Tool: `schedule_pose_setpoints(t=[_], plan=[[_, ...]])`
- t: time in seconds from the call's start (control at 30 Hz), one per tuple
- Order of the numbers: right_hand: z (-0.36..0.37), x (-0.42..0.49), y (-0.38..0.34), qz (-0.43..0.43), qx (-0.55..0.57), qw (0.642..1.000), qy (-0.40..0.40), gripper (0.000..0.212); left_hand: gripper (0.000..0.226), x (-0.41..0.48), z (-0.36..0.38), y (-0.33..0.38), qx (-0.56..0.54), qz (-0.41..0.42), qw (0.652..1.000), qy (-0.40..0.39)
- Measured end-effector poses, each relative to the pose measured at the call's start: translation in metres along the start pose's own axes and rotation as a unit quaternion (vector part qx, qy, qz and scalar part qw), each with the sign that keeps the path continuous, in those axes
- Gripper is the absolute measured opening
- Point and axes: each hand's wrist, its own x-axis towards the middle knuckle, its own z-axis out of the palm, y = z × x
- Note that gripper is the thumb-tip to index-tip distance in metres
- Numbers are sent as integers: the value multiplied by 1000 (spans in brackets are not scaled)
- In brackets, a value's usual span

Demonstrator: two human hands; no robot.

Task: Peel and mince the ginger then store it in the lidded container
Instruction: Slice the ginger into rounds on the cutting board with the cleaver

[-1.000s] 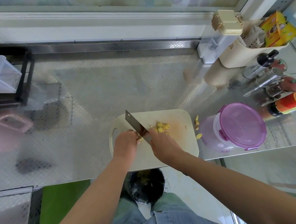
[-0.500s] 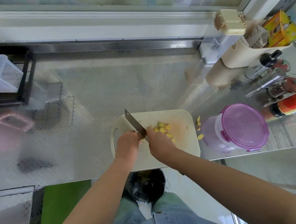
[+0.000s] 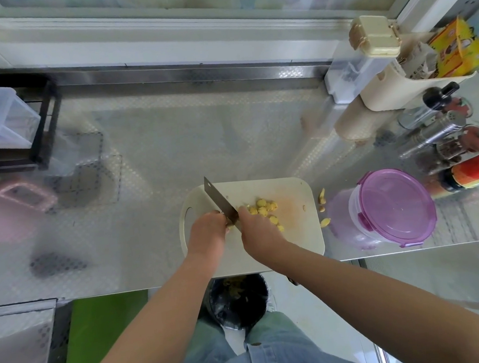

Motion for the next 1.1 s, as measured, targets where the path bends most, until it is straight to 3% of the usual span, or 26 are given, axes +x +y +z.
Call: schedule_pose_setpoints(t=[0.3, 0.43, 0.6, 0.8, 1.03, 1.1], plan=[[4, 6, -3, -1, 21, 1000, 1, 25, 20, 0, -4, 0, -5, -8, 1000, -4], [13, -6, 7, 2, 17, 1000, 15, 37, 22, 1, -2, 0, 2, -2, 1000, -4], [6, 8, -5, -1, 13, 1000, 9, 24, 22, 3, -1, 1, 1, -14, 1000, -10], [7, 7, -5, -3, 15, 1000, 10, 25, 20, 3, 0, -2, -18, -14, 1000, -5], [13, -6, 8, 2, -1, 1000, 1, 42, 22, 4, 4, -4, -9, -6, 1000, -4], [11, 0, 3, 2, 5, 1000, 3, 35, 22, 4, 5, -5, -11, -3, 1000, 1]])
